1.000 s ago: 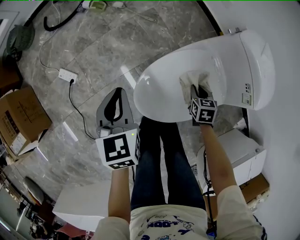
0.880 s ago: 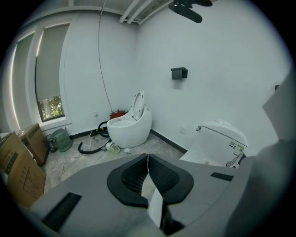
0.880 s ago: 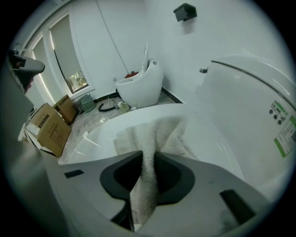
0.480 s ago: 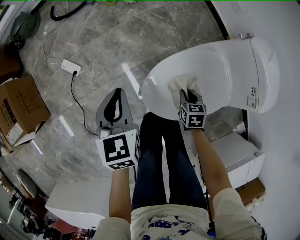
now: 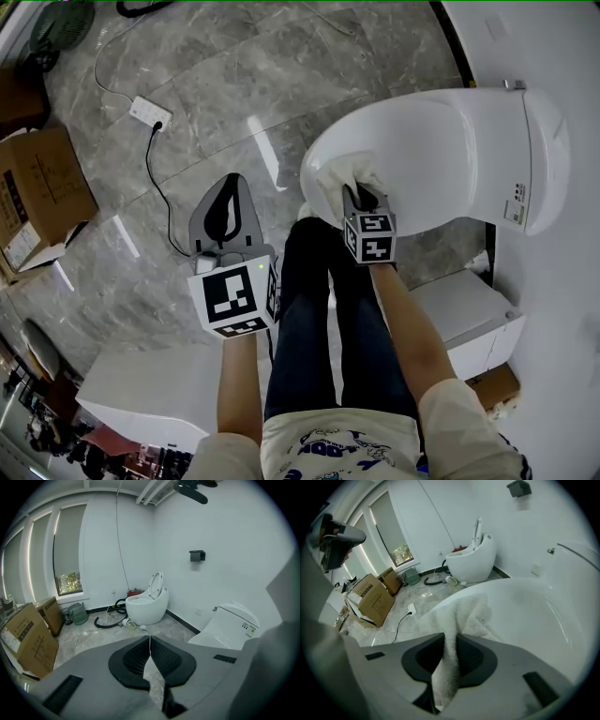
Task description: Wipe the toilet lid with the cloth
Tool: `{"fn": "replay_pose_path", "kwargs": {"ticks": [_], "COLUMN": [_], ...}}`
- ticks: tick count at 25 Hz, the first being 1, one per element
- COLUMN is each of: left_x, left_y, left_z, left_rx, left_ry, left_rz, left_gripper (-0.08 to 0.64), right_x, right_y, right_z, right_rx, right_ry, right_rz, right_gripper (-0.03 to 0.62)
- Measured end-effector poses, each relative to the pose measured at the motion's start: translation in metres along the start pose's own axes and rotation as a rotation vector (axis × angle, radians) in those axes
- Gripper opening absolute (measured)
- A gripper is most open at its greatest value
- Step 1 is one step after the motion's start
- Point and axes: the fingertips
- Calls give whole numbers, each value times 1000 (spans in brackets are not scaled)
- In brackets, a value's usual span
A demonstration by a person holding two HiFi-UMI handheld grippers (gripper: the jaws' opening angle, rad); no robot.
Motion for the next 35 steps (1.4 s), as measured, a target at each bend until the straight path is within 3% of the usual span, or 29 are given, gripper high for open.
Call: {"fn": "replay_pose_path", "kwargs": {"ticks": [8, 16, 19, 25, 35], "left_x": [-22, -23, -16, 18, 110], "left_y": [8, 9, 7, -9, -24], "left_z": [-9, -10, -10, -3, 15], "left_rx": [-4, -3, -2, 8, -3], "left_ry": [-17, -12, 1, 52, 176], "left_rz": [-12, -11, -7, 18, 92], "left_gripper": [9, 9, 8, 9, 9], "right_x": [-59, -64, -59, -12, 128], "right_y": [1, -1, -11, -32, -36], "right_z": [13, 14, 1, -52, -151], "right_rx": [-8, -14, 34, 173, 322], "right_ry": [-74, -106, -123, -64, 169], "right_rz": [-35, -10, 34, 110, 219], "right_gripper": [71, 69, 64, 63, 62]}}
Point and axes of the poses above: the fingertips, and each gripper's own axes: z forward along the fingers, x to its right, y out of its underside, and after that the axes turned 14 degrees about -z, right-handed
